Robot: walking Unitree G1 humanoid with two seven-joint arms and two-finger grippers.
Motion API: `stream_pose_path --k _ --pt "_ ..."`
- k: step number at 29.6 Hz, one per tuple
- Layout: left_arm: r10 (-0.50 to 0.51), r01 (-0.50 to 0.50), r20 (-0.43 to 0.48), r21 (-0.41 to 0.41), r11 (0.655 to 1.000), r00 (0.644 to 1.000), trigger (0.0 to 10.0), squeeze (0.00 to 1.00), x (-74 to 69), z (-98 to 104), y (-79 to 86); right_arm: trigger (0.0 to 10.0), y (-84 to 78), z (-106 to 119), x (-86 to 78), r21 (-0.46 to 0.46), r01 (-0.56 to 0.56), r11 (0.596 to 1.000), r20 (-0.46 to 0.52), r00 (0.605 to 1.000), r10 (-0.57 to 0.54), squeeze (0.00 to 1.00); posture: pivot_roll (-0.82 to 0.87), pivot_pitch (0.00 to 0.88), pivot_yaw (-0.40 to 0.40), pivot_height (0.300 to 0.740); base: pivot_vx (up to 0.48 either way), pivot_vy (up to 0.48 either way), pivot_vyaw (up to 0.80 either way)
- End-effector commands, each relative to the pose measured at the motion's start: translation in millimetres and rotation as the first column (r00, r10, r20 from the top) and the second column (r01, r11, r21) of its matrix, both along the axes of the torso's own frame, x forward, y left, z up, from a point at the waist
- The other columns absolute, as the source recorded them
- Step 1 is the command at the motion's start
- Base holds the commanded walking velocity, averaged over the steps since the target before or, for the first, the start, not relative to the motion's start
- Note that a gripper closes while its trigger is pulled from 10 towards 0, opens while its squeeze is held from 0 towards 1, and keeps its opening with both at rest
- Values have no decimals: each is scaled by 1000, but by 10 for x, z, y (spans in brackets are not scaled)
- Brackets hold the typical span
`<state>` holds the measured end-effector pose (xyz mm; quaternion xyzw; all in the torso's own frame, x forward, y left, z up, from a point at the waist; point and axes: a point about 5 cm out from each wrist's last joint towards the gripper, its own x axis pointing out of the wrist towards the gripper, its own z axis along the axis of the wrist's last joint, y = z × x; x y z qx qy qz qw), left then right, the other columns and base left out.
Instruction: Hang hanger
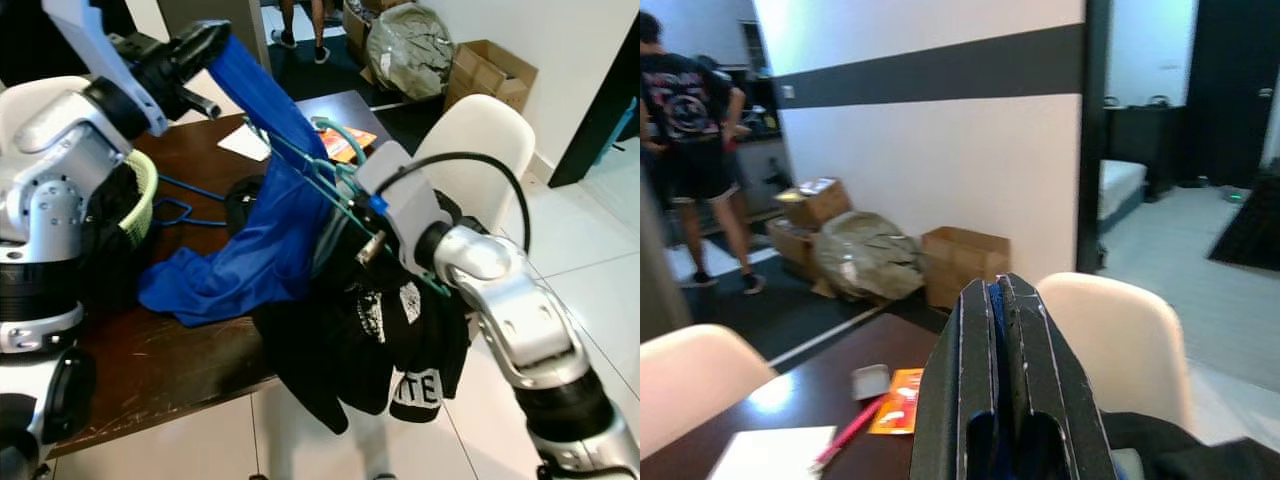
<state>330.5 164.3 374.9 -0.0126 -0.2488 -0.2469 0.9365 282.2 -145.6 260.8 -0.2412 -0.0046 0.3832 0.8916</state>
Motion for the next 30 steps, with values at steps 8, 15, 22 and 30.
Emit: stream_pose_path --k 8,15,22,30 --pt "44 -44 3 -2 999 999 10000 0 7 19 116 10000 -276 14 -208 -113 -109 988 -64 993 102 0 -20 128 64 740 0 0 0" --pt "32 -32 5 6 999 999 10000 0 6 25 88 10000 -447 88 -127 -116 8 993 -17 1000 -10 0 -17 129 69 740 0 0 0" --pt "32 -32 2 16 999 999 10000 0 8 22 90 10000 -651 71 -156 -181 32 983 -36 999 -39 0 -10 129 68 740 0 0 0" --pt "30 -30 -5 18 999 1000 10000 0 10 -2 74 10000 -667 15 -120 -212 48 976 -47 997 -59 0 -6 130 65 740 0 0 0"
